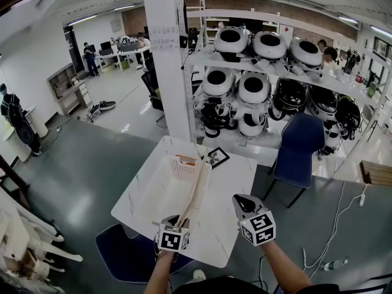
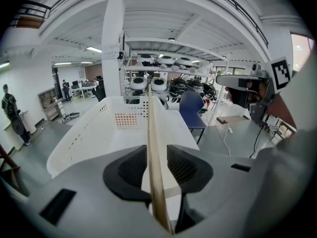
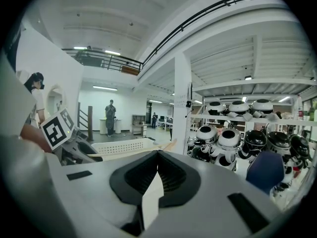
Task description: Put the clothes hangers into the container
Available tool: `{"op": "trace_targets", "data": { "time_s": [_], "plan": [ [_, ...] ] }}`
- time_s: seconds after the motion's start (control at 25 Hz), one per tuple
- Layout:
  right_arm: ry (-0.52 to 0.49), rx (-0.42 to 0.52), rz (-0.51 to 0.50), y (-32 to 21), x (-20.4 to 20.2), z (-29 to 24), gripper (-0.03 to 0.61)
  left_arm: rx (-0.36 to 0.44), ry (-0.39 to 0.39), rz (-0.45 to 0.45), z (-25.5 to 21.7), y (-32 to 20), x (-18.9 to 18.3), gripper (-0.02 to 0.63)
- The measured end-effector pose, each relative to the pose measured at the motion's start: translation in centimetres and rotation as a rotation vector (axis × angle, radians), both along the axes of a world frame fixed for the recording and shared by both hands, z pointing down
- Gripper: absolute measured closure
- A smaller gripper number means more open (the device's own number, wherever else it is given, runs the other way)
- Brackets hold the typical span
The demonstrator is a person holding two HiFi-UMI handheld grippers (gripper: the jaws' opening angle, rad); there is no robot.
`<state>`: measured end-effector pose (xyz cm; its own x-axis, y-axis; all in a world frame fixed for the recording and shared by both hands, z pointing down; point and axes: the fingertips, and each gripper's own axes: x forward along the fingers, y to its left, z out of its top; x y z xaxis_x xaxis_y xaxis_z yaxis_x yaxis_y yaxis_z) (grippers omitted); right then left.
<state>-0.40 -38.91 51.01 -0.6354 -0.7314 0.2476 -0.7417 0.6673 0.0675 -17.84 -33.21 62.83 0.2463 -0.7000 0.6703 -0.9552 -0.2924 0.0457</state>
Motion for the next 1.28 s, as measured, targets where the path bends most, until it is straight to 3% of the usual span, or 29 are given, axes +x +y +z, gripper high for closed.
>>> {"op": "trace_targets", "data": {
  "time_s": [0.12,0.32,0.8,1.28],
  "plan": [
    [0.002,-0.001,-0.001,0.1,0.1,0.3,0.558,0.015,0.013,-0.001,0.0,-0.1,0.2,0.402],
    [0.003,-0.003,-0.003,0.0,0.1,0.3,0.558,0.069,0.005,-0.014,-1.4,-0.3,0.0,0.345],
    [-0.003,-0.004,-0.02,0.7,0.3,0.3,0.559,0.122,-0.002,-0.05,-3.1,0.2,-0.3,0.336],
    [-0.008,0.006,-0.065,2.1,1.2,-0.1,0.558,0.276,0.005,-0.151,-7.3,2.0,-0.3,0.337]
  ]
}}
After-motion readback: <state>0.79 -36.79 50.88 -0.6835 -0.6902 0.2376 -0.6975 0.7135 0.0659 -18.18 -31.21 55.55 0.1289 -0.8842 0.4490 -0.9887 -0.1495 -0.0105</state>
